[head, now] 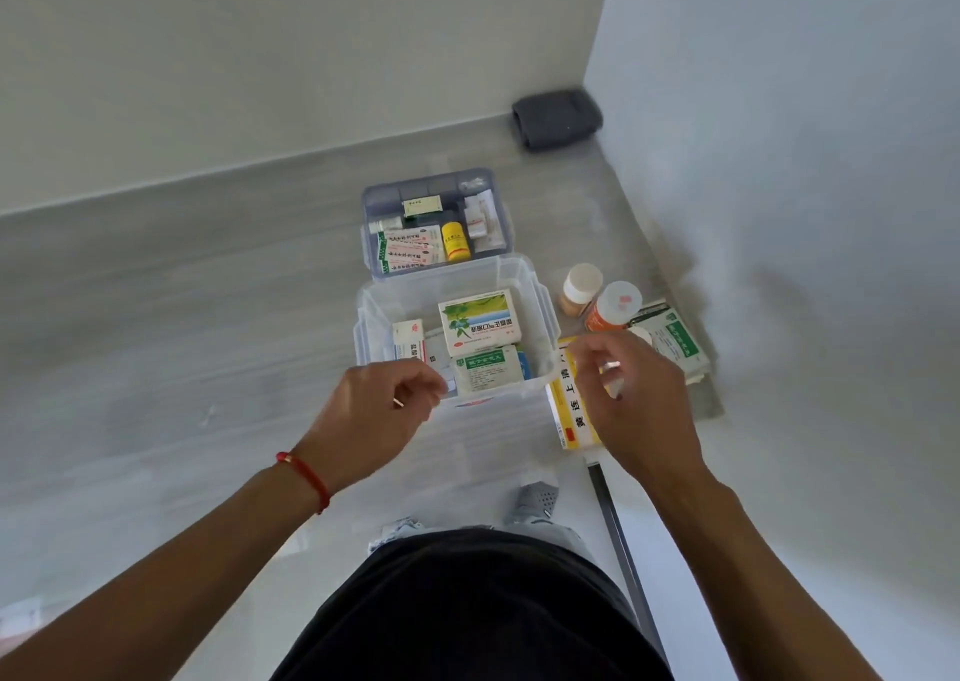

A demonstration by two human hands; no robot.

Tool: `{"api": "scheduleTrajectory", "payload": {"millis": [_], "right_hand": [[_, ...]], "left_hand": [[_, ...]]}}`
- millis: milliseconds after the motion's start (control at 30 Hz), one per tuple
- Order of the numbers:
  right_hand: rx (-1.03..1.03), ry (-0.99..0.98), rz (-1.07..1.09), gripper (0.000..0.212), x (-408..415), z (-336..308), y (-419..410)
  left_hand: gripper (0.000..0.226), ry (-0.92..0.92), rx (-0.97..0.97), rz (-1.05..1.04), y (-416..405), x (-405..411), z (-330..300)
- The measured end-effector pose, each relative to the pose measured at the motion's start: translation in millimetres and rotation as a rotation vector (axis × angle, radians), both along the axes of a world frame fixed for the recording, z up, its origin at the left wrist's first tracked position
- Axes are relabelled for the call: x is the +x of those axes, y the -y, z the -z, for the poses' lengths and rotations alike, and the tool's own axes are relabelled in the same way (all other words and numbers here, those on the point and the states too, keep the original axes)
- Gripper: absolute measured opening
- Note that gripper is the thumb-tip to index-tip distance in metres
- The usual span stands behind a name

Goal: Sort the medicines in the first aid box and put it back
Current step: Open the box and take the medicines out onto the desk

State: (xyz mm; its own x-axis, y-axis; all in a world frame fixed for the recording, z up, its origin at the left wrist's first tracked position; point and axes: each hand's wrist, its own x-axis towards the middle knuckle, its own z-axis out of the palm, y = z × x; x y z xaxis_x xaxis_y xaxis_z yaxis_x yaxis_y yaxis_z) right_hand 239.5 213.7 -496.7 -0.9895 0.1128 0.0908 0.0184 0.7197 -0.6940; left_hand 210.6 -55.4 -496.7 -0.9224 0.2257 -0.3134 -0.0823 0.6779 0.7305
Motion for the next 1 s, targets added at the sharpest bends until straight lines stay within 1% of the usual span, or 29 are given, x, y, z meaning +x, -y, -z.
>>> {"api": "scheduleTrajectory", "payload": {"millis": [33,67,100,167,200,233,300,367,400,533,633,733,767,833,900,933,1000], "right_hand": [[-0.052,-0.05,-0.078,0.012,-12,-11,12],[-0.075,-0.029,-0.156,0.015,-27,-15,24],[-0.046,0.066,-0.222,0.019,-43,-14,37],[0.166,0.389,-0.31,0.025,-74,0,63],[0.263,0.548,-0.324,0.027,-86,9,73],[0.326,0.663,-0.344,0.027,-94,19,82],[0.421,0.751,-0.412,0.028,-102,35,93],[0.494,0.765,-0.429,0.028,-102,44,96],[0.503,0.756,-0.408,0.027,-101,47,96],[0.426,0.766,-0.319,0.029,-102,52,97],[0.359,0.799,-0.294,0.034,-103,54,94],[0.292,0.795,-0.311,0.041,-105,52,88],[0.28,0.785,-0.313,0.04,-106,49,85],[0.252,0.756,-0.295,0.03,-107,39,78],[0.148,0.687,-0.264,0.025,-105,25,67],[0.033,0.643,-0.227,0.021,-103,16,61],[-0.254,0.532,-0.12,0.012,-96,-2,48]], "left_hand": [[0.022,-0.059,0.015,-0.068,-2,-7,-2],[0.023,-0.082,0.015,-0.117,-6,-14,-3],[0.024,-0.057,-0.001,-0.148,-11,-21,-1],[0.029,0.119,-0.034,-0.158,-25,-34,10],[0.028,0.239,-0.032,-0.159,-33,-41,16],[0.025,0.345,-0.031,-0.168,-41,-47,21],[0.024,0.452,-0.06,-0.18,-52,-56,27],[0.049,0.487,-0.115,-0.189,-57,-60,36],[0.053,0.497,-0.135,-0.19,-59,-61,40],[0.038,0.543,-0.082,-0.219,-60,-65,43],[0.036,0.568,-0.065,-0.222,-55,-68,46],[0.022,0.551,0.013,-0.31,-50,-68,42],[0.016,0.532,0.024,-0.325,-47,-67,41],[0.021,0.44,0.048,-0.339,-37,-68,38],[0.026,0.352,0.131,-0.398,-27,-69,28],[0.028,0.321,0.194,-0.422,-23,-71,22],[0.03,0.273,0.339,-0.405,-19,-75,5]]}}
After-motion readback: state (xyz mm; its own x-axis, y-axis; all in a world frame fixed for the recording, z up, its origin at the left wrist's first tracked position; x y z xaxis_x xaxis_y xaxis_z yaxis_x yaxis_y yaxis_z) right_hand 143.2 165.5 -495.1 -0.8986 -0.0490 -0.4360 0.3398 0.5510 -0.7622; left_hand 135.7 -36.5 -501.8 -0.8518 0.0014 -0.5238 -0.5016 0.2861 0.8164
